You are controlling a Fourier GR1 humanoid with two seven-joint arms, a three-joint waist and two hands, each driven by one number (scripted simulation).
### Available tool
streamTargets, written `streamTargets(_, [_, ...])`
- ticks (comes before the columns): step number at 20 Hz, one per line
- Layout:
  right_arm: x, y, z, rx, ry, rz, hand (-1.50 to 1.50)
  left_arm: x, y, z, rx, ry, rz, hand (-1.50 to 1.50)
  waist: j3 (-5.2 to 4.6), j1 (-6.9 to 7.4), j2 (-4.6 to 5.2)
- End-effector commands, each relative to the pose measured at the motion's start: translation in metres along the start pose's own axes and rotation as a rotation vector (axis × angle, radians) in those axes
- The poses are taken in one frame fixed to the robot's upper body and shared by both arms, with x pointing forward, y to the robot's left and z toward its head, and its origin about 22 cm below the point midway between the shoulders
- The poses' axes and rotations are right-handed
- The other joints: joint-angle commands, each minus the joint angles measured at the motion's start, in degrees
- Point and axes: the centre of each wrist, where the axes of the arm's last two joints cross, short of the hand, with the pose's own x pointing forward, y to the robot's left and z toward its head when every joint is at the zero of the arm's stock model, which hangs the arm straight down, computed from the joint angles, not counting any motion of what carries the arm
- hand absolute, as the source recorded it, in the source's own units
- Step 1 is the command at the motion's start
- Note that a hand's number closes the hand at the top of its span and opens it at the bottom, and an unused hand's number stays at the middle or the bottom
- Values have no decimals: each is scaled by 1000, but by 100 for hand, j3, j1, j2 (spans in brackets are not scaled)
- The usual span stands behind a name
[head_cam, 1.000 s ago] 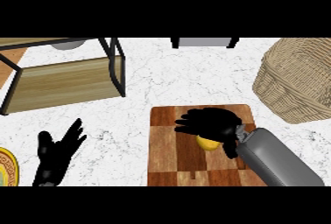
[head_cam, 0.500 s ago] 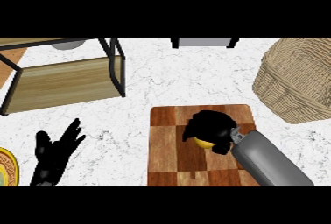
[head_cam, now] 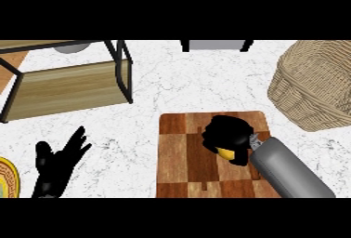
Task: Pick the lemon from the cutting board and place it in the basket
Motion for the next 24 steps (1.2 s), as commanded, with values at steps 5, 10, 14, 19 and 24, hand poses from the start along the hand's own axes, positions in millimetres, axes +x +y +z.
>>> streamTargets(5, [2, 96, 139, 53, 276, -126, 150, -27, 21, 14, 109, 126, 34, 0, -43, -649, -40])
streamTargets(10, [25, 98, 210, -141, 329, -104, 150, -32, 15, 15, 75, 129, 37, 0, -53, -550, -15])
streamTargets(14, [39, 100, 224, -368, 313, -383, 150, -33, 15, 18, 79, 124, 47, 0, -60, -537, -1])
streamTargets(19, [41, 90, 229, -734, 189, -700, 150, -29, 15, 24, 68, 117, 36, 0, -61, -521, 5])
streamTargets(24, [30, 28, 290, -841, 211, -734, 150, -24, 13, 15, 66, 114, 33, 0, -86, -455, 21])
